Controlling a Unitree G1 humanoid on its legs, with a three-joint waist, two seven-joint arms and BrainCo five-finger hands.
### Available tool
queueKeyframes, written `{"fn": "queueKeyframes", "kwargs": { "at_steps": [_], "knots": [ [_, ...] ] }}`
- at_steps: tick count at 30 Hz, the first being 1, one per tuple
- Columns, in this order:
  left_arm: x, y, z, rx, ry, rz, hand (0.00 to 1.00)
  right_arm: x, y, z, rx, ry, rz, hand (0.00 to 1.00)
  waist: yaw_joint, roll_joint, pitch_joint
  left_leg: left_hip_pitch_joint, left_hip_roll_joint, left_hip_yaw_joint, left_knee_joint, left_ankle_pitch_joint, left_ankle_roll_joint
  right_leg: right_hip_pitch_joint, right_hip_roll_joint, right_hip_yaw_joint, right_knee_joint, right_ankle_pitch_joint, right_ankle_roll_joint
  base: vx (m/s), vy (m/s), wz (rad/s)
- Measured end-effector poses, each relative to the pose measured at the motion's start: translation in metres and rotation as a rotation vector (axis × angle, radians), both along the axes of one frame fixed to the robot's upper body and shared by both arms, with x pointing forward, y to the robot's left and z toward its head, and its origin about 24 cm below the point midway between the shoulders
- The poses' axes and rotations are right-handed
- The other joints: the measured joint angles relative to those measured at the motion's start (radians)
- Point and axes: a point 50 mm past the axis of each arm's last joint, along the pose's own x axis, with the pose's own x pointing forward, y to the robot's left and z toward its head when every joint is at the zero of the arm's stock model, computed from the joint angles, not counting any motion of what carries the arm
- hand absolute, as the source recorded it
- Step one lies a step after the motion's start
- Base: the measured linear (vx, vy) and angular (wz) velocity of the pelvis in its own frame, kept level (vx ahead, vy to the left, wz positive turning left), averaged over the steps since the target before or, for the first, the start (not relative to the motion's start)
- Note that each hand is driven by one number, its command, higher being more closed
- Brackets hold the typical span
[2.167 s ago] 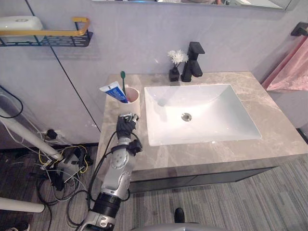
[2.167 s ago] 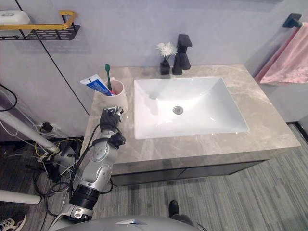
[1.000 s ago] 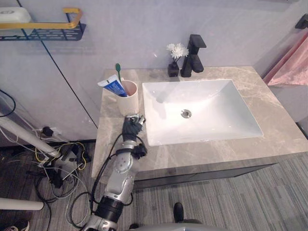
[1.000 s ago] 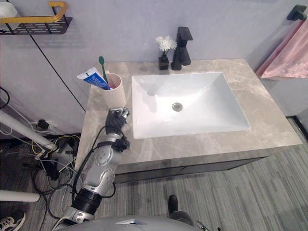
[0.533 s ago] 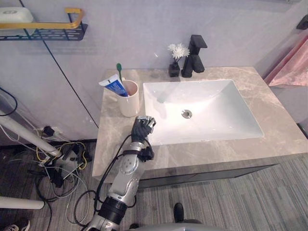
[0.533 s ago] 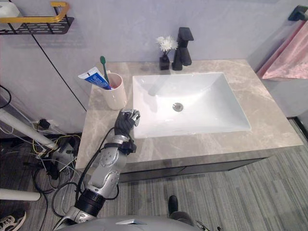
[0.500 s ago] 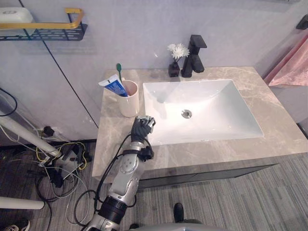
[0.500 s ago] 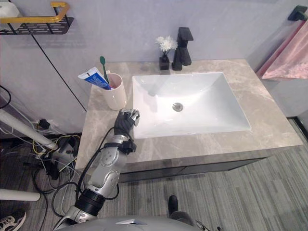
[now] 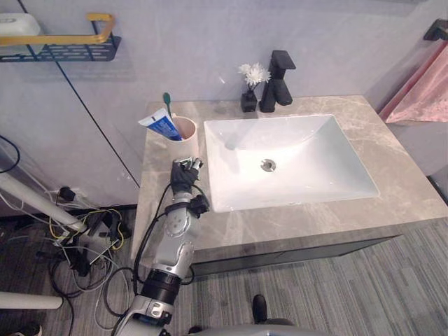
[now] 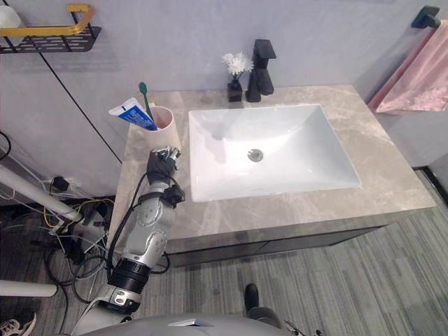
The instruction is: Organize washtable
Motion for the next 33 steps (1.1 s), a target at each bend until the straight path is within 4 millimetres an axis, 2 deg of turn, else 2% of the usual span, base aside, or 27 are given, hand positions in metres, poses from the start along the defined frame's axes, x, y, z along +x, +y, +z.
{"fn": "queueKeyframes", "kwargs": {
  "at_steps": [5, 8, 25, 33],
  "knots": [
    [0.0, 0.005, 0.0, 0.02, 0.0, 0.031, 1.0, 0.001, 0.0, 0.0, 0.001, -0.003, 0.0, 0.0, -0.004, 0.0, 0.0, 0.001, 0.0, 0.007, 0.0, -0.001, 0.0, -0.002, 0.001, 0.005, -0.001, 0.001, 0.0, 0.0, 0.002, -0.04],
    [0.002, 0.011, 0.001, 0.043, -0.001, 0.056, 1.0, 0.001, 0.0, 0.0, 0.005, -0.008, 0.003, 0.0, -0.017, 0.0, 0.0, 0.001, 0.0, 0.008, 0.0, -0.001, 0.0, -0.002, 0.001, 0.006, -0.001, 0.002, 0.0, 0.0, 0.0, 0.0],
    [0.022, 0.006, 0.007, 0.104, 0.009, 0.05, 1.0, 0.006, 0.002, 0.002, 0.014, -0.04, 0.009, 0.0, -0.023, -0.008, 0.005, 0.007, 0.002, 0.041, 0.0, -0.01, -0.002, -0.015, 0.009, 0.039, -0.001, 0.007, -0.001, 0.0, 0.001, -0.06],
    [0.035, 0.023, 0.011, 0.092, 0.023, 0.125, 1.0, 0.001, 0.003, 0.001, 0.021, -0.033, 0.005, 0.0, -0.031, -0.009, 0.008, 0.011, 0.001, 0.067, 0.013, -0.022, 0.0, -0.019, 0.01, 0.065, -0.001, 0.011, 0.001, 0.0, 0.008, -0.09]
  ]
}}
